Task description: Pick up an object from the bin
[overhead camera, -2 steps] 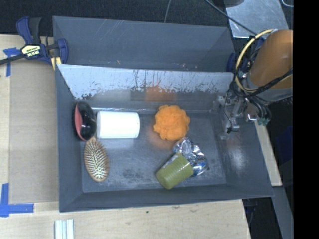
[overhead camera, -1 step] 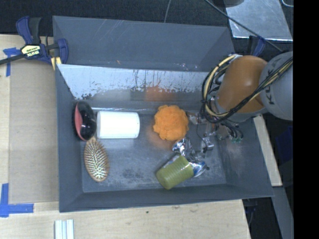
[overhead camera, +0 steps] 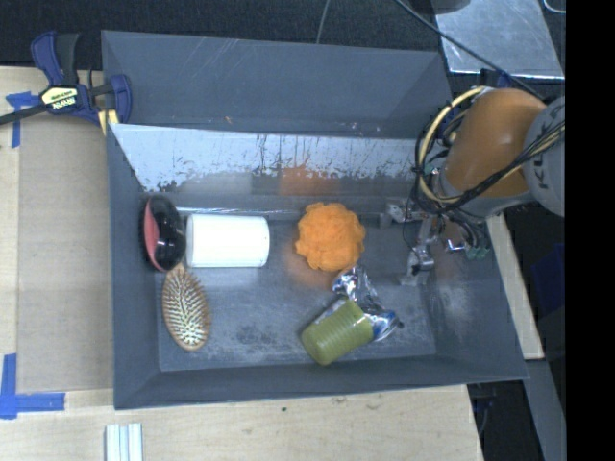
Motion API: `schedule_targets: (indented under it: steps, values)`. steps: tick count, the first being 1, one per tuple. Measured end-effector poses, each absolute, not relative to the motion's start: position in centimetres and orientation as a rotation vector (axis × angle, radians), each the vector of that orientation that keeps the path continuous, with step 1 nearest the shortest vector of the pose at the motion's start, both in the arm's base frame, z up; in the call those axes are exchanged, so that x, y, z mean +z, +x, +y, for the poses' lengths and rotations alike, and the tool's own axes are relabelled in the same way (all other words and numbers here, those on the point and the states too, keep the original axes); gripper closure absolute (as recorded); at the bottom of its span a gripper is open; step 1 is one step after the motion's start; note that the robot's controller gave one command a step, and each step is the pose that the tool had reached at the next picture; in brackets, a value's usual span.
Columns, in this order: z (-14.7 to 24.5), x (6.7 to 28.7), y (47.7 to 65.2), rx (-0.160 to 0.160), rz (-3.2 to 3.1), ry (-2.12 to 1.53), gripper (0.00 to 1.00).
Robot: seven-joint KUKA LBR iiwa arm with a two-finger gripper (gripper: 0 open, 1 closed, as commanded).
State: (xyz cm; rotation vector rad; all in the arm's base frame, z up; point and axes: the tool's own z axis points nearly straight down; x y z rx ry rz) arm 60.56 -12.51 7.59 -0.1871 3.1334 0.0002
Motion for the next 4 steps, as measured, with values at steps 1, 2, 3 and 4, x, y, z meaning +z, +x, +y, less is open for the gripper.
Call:
schedule_targets:
  steps: [1, 2, 3, 4]
  values:
    - [-9.2, 8.0, 55.3, 0.001, 3.123, 0.306, 0.00]
    - [-5.3, 7.0, 58.5, 0.005, 3.048, 0.726, 0.00]
    - [7.2, 7.1, 58.4, 0.012, 3.011, 0.847, 0.00]
    - [6.5, 7.1, 58.4, 0.003, 3.009, 0.856, 1.00]
